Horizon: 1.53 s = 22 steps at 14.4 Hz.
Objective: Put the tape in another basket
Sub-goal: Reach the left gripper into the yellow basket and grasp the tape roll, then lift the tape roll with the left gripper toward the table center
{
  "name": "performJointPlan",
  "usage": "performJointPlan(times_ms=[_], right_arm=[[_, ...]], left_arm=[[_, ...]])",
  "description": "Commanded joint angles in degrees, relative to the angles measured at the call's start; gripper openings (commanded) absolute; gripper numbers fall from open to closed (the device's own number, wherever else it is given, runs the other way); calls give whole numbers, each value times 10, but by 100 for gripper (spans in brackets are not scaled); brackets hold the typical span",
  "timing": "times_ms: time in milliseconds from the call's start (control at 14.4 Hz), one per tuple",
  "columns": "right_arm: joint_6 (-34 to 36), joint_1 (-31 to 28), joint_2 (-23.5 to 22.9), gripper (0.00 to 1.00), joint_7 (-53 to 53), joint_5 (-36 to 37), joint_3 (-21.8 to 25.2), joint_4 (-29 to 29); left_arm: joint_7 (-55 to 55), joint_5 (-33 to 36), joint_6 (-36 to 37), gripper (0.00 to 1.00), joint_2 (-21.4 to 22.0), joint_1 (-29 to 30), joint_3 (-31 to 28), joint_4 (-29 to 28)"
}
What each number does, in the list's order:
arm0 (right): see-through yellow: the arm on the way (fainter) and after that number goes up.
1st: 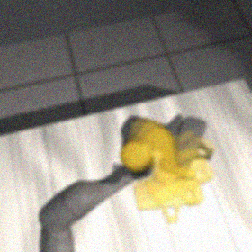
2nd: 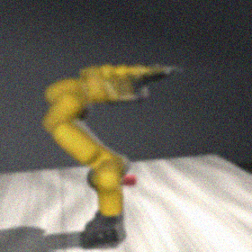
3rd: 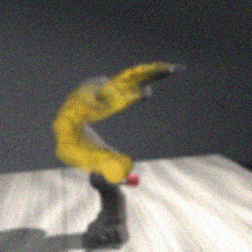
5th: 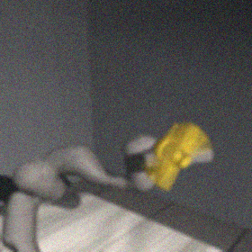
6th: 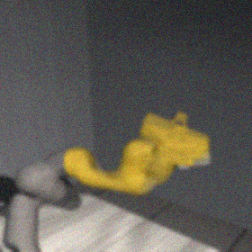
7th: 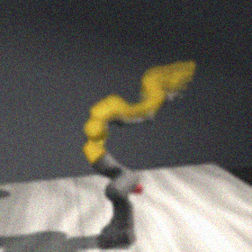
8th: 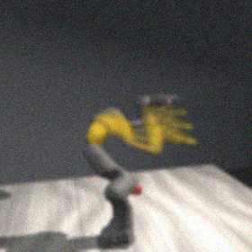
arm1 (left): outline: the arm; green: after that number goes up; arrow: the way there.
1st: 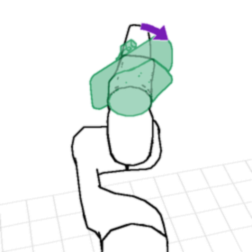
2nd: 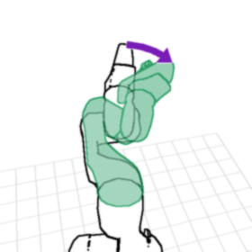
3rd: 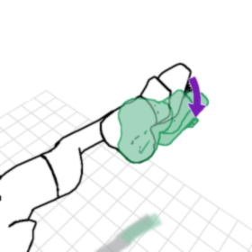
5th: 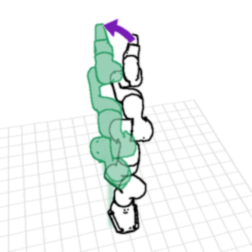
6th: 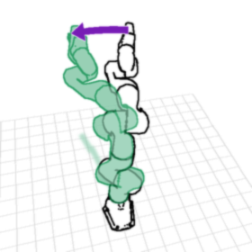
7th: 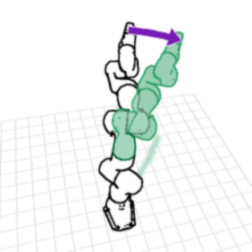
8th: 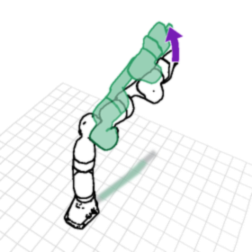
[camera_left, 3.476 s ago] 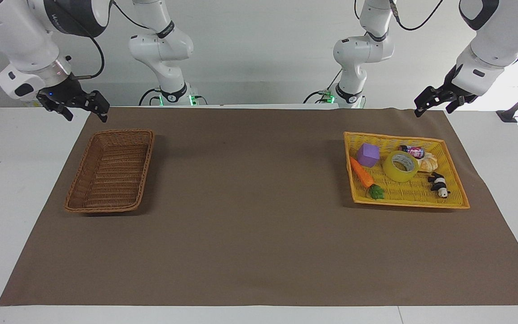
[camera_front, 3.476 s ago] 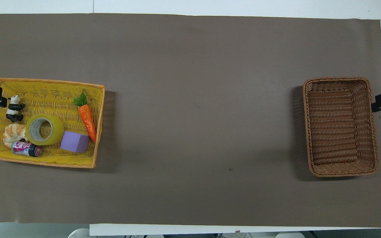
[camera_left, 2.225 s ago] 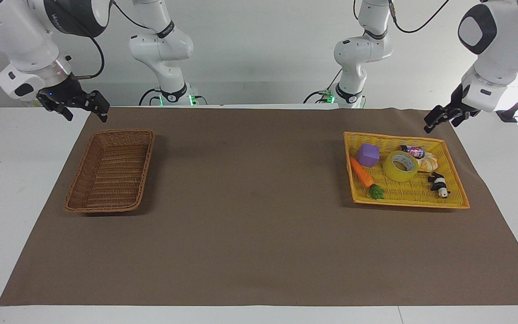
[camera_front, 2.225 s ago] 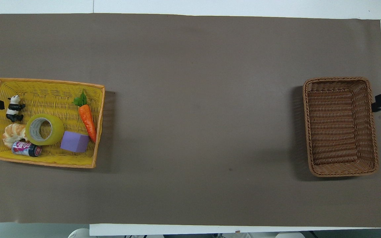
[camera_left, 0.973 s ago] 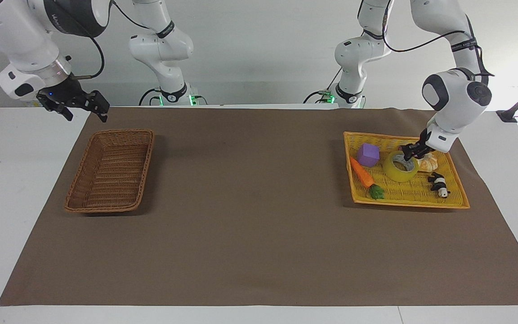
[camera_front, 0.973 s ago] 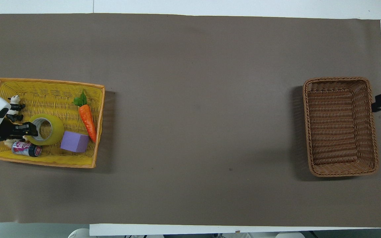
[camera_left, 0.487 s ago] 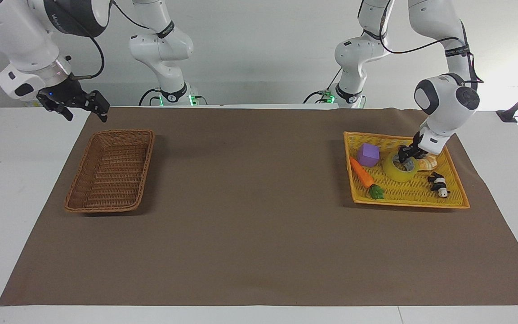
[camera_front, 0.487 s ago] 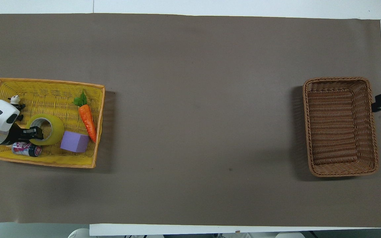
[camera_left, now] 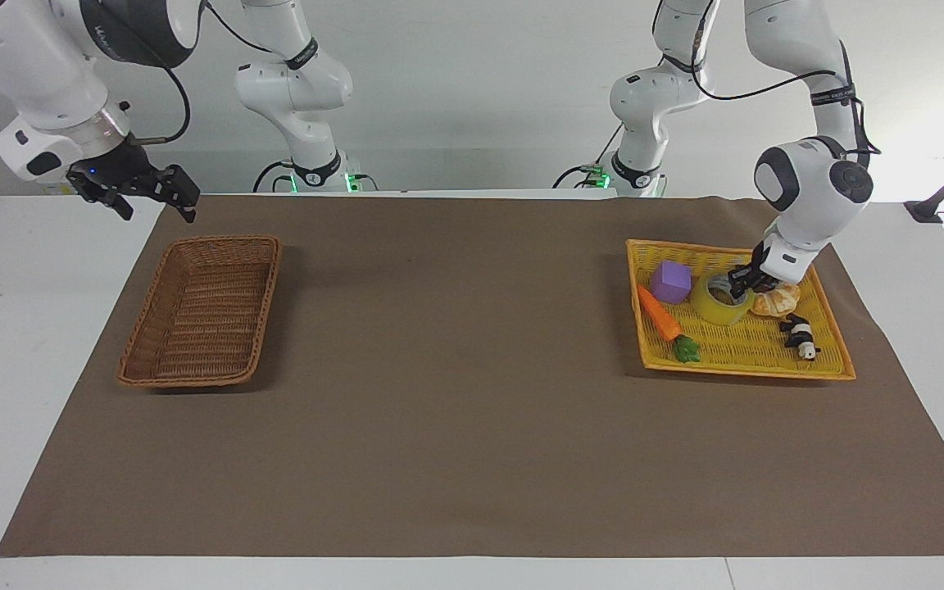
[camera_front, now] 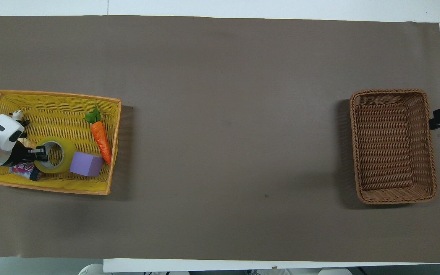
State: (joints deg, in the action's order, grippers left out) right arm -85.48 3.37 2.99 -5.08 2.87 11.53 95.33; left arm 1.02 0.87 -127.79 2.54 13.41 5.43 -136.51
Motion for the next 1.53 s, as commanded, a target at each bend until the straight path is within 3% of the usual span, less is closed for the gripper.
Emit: performJointPlan(times_ms=[0,139,348,487,765,973,1321,1460], right_arm=[[-3,-3,12,99,-10,7,-5,13],[-3,-3,12,99,-10,7,-5,13],[-3,-3,12,99,-10,7,-5,13],[-3,-3,12,99,-9,6,-5,13],[-3,-3,12,99,-10,6,-5,13],[-3,-3,12,99,-10,7,-5,13],[-5,-3,12,99,-9,6,-5,13],[-4,6,12,99,-63,-18,-6,14]], left_arm=[[4,5,119,0,-28,-2,3,125],[-9,-2,210,0,-40,-41,3,220],[-124,-51,281,0,-40,-115,5,300],[-187,-116,278,0,-41,-188,5,316],[-324,-141,203,0,-40,-342,6,312],[-341,-199,185,0,-41,-367,5,313],[-335,-205,182,0,-40,-365,5,310],[-336,-205,185,0,-40,-366,5,311]])
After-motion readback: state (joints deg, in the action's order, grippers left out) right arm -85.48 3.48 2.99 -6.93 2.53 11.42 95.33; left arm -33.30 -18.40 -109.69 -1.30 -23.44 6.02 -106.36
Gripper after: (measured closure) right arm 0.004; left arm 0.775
